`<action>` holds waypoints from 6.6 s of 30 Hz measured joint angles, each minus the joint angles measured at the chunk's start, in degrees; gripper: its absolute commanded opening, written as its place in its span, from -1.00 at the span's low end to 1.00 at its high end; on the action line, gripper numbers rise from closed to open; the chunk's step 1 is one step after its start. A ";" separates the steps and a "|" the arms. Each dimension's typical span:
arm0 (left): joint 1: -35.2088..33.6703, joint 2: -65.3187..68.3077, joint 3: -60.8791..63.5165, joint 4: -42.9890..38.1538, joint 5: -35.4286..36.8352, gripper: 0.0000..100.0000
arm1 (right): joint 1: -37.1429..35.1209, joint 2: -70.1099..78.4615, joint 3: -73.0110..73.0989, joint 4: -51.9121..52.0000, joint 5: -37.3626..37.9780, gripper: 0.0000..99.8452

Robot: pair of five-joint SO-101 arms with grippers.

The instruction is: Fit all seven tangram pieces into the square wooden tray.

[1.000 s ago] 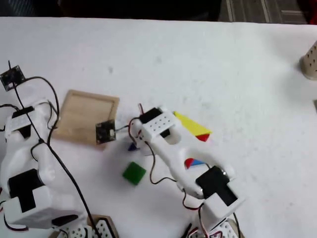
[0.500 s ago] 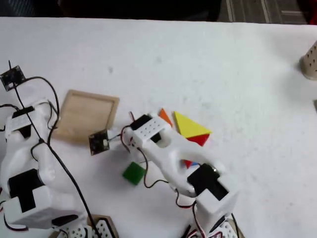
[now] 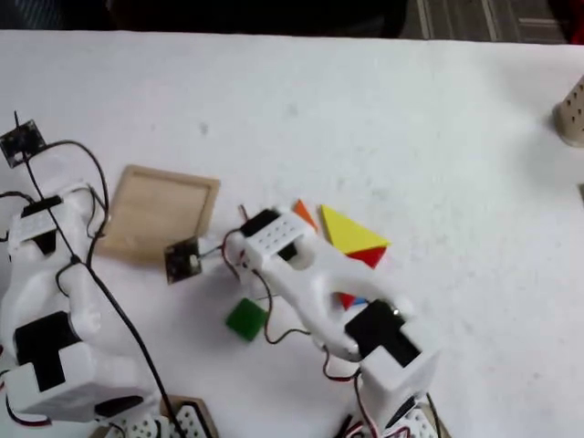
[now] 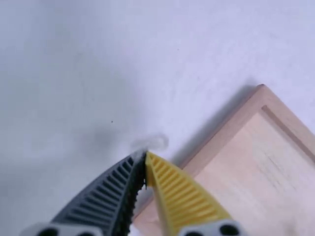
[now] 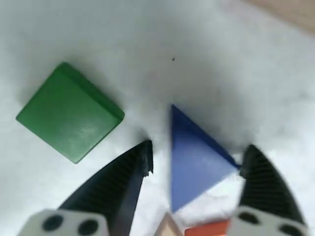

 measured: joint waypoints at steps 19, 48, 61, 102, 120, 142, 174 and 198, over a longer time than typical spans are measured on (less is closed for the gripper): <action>0.00 0.00 0.00 -0.09 0.00 -0.94 | 0.18 -0.26 -0.62 2.11 -2.46 -0.37; 0.00 0.00 0.00 -0.35 0.00 -0.94 | 5.45 -4.22 5.36 -5.19 -13.10 -0.43; 0.00 0.00 0.00 -0.35 0.00 -0.94 | 5.80 -4.22 5.36 -9.14 -13.10 -0.95; 7.21 42.20 -60.57 39.91 -14.51 -0.95 | 19.87 -44.84 32.09 -7.65 -45.89 -0.97; 16.18 41.67 -57.58 53.27 -10.20 -0.95 | 20.13 -44.84 32.09 -7.65 -45.89 -0.97; 4.57 2.73 -0.18 12.31 -9.85 -0.94 | 1.41 -40.79 15.38 -5.27 -56.79 -0.97; 0.26 2.73 -0.18 8.53 -9.85 -0.94 | 0.79 15.82 -43.08 10.46 -57.23 -0.40; 0.26 2.73 -0.18 8.53 -9.85 -0.94 | -3.34 28.31 -50.73 11.69 -41.23 -0.97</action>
